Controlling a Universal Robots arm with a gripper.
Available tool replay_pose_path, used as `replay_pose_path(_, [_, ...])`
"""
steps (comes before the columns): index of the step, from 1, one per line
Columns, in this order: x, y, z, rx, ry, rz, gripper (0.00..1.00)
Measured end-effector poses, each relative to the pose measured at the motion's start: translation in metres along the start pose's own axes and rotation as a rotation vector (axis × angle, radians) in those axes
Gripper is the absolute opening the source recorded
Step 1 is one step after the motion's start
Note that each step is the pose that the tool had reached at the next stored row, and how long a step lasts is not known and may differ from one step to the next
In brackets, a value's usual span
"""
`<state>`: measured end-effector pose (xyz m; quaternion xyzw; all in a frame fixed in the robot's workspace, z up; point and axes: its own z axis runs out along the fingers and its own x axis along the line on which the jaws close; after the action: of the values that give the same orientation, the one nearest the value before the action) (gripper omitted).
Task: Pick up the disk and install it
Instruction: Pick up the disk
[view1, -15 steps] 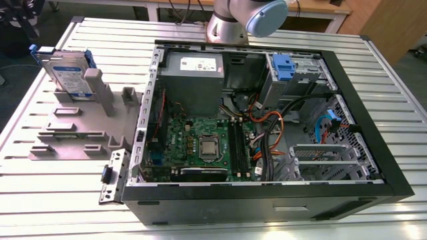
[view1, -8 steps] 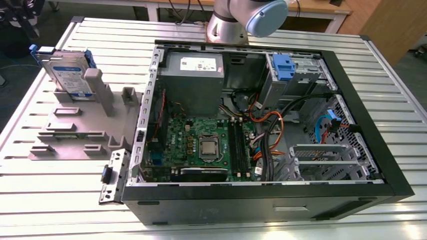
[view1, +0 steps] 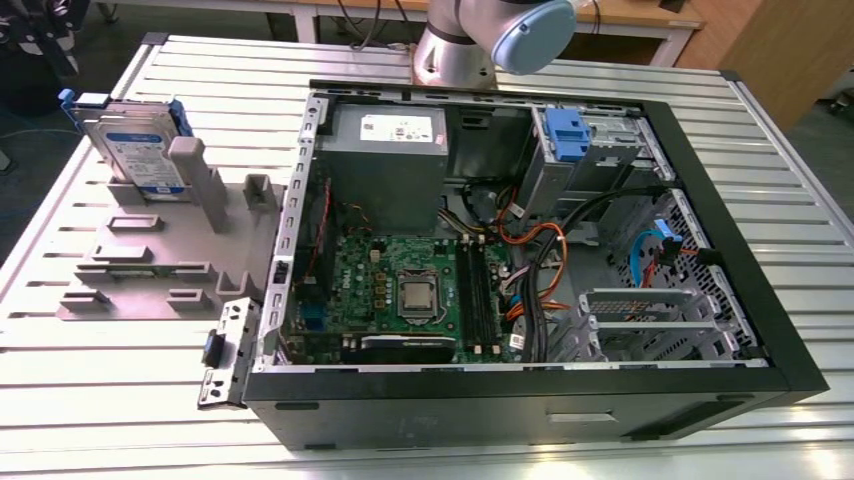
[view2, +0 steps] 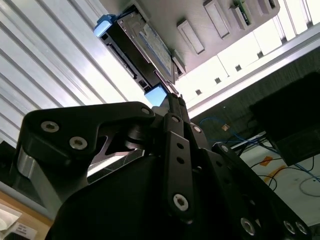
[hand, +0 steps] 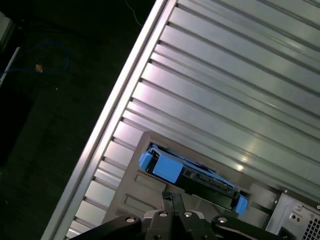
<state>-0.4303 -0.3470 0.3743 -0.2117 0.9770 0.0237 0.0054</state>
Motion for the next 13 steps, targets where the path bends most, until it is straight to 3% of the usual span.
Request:
replay_pose_path(7, [0.0,0.0,0.0,-0.0009,0.0021,-0.045,0.11])
replay_pose_path(13, [0.0,0.0,0.0,-0.0011,0.0025,-0.054,0.11])
